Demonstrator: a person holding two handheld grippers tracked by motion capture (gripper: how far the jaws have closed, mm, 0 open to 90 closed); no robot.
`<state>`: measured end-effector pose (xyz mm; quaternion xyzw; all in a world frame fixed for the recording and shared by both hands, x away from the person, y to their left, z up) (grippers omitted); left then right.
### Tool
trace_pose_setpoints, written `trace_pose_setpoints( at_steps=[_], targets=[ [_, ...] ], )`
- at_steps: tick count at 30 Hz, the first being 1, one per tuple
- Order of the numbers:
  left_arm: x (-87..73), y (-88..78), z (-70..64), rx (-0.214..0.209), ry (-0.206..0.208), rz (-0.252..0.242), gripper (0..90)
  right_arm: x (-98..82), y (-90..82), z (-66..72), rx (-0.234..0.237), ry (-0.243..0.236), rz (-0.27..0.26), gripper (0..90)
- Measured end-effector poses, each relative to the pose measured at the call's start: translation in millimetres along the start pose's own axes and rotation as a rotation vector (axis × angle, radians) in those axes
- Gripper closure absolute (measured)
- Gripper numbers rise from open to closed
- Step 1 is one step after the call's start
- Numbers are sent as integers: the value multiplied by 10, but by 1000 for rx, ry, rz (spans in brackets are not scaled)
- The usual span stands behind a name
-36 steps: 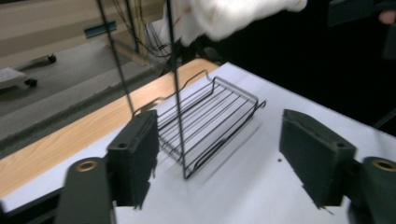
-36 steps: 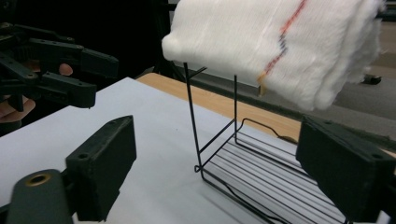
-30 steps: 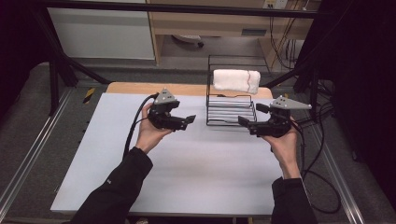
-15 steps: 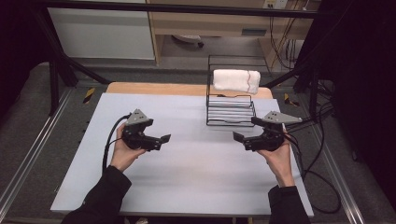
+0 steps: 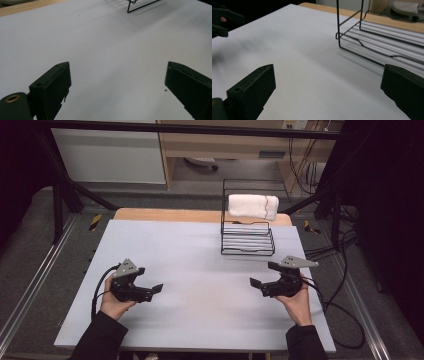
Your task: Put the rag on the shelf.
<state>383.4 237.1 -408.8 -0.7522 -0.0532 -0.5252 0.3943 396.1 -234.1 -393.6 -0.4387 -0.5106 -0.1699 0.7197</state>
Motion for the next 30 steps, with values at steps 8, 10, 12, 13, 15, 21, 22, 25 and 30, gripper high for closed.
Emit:
trace_pose_setpoints(
  at_steps=[8,10,12,13,15,21,22,25,30],
  targets=[
    [-272,-130,70,20,-21,24,68,-322,5,-47,9,16,55,3],
    [-316,-152,74,16,-24,28,68,-384,-12,-64,18,29,55,3],
    [-355,-178,79,14,-25,30,68,-440,-35,-79,18,30,60,3],
    [-374,-189,85,13,-28,30,68,-466,-46,-84,19,28,60,4],
    [-415,-209,100,14,-34,29,68,-515,-61,-90,22,33,56,3],
    [-513,-272,142,26,-51,12,69,-610,-49,-82,25,19,91,3],
    [-527,-281,147,28,-48,16,72,-620,-44,-73,23,17,98,3],
    [-552,-290,155,30,-47,22,73,-637,-28,-57,30,9,111,4],
    [-559,-283,140,20,-44,26,73,-653,-12,-51,28,1,130,4]
  ],
)
Point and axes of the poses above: each handheld gripper's, and its own axes: y roughly forward along the jaws, x roughly out of its top, z roughly to its left, the point moved 1 cm from there along y, roughly forward along the jaws, and after that the axes turned 8 degrees about -x, right-handed, at the moved point
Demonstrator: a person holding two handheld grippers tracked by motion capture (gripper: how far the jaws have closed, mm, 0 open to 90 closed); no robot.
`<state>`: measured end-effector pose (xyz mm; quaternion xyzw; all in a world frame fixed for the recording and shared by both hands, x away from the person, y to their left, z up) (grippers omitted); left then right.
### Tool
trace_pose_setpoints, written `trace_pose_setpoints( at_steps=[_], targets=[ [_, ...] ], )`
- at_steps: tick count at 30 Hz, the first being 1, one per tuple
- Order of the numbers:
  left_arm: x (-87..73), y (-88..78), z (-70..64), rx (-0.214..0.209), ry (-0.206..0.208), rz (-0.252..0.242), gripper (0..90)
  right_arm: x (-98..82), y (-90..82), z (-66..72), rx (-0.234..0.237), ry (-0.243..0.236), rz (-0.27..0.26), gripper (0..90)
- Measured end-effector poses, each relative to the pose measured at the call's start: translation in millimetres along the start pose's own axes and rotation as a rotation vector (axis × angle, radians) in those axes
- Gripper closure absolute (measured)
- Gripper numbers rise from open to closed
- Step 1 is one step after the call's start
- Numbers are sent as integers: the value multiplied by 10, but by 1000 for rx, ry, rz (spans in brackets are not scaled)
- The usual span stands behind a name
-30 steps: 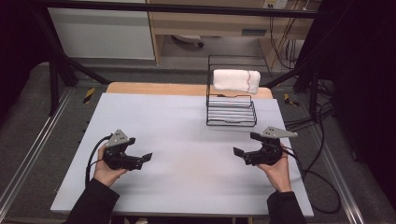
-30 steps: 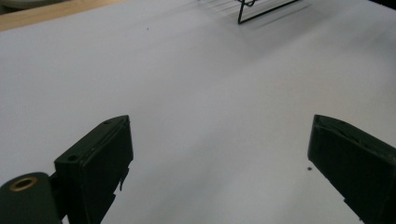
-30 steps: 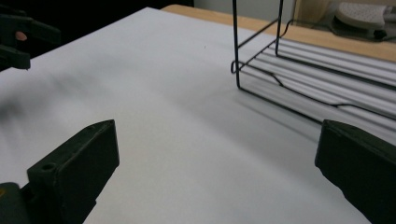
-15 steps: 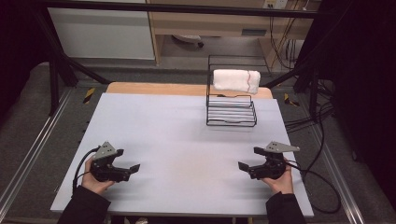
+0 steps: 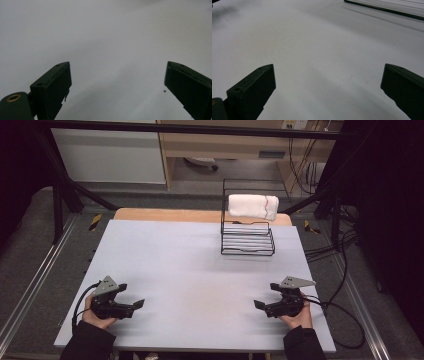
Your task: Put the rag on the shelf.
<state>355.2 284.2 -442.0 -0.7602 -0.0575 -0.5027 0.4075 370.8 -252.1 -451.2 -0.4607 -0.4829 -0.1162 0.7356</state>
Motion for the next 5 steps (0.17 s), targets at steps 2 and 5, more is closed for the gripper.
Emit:
trace_pose_setpoints(
  at_steps=[2,5],
  targets=[
    [-3,4,-3,-1,-2,2,72,-2,3,-2,0,-2,7,4],
    [-3,2,-4,-3,0,1,72,0,0,-2,3,1,4,4]
  ],
)
Point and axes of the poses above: each handheld gripper's, and its own axes: y roughly forward along the jaws, x roughly out of its top, z roughly to its left, the point moved 1 cm from there along y, roughly forward along the jaws, and after that the axes turned 8 degrees about -x, right-handed, at the moved point
